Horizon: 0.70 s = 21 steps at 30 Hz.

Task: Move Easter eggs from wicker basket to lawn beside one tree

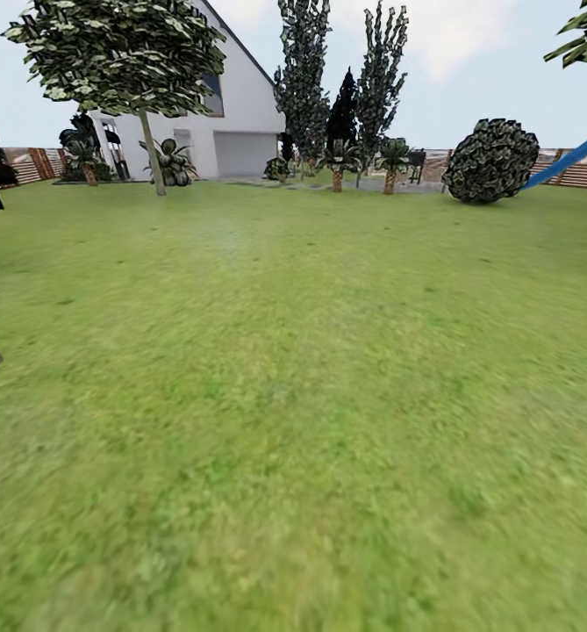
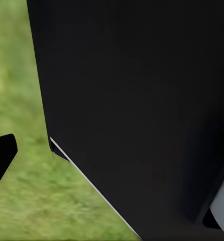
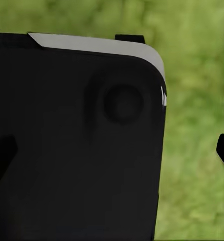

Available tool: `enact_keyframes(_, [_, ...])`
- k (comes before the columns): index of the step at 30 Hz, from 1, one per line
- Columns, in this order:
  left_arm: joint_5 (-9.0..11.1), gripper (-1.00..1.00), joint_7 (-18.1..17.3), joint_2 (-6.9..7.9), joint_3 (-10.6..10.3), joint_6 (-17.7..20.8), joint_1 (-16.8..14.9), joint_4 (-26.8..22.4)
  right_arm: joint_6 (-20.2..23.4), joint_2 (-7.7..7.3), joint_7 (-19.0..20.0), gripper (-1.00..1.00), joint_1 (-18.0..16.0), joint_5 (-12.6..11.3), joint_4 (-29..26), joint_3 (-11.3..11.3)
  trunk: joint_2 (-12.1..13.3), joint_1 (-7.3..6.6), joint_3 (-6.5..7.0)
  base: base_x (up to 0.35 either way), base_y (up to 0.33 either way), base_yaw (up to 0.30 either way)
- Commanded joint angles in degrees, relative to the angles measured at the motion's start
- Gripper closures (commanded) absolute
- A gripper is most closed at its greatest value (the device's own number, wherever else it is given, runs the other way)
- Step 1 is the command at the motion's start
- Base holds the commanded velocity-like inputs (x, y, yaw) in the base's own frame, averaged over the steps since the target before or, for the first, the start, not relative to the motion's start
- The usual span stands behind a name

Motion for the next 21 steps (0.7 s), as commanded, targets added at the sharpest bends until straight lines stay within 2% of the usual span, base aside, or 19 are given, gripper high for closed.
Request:
enact_keyframes(1, [0.04, -1.0, -0.07, -0.01, 0.03, 0.01, 0.03, -0.11, -0.3, -0.02, 0.02, -1.0, -0.02, 0.1, 0.06, 0.04, -0.02, 0.03, -0.04, 0.325, 0.0, 0.0])
enact_keyframes(21, [0.04, -1.0, -0.07, 0.02, 0.03, 0.01, 0.03, -0.11, -0.48, 0.02, 0.02, -1.0, -0.02, 0.1, 0.16, 0.13, -0.02, 0.03, -0.04, 0.325, 0.0, 0.0])
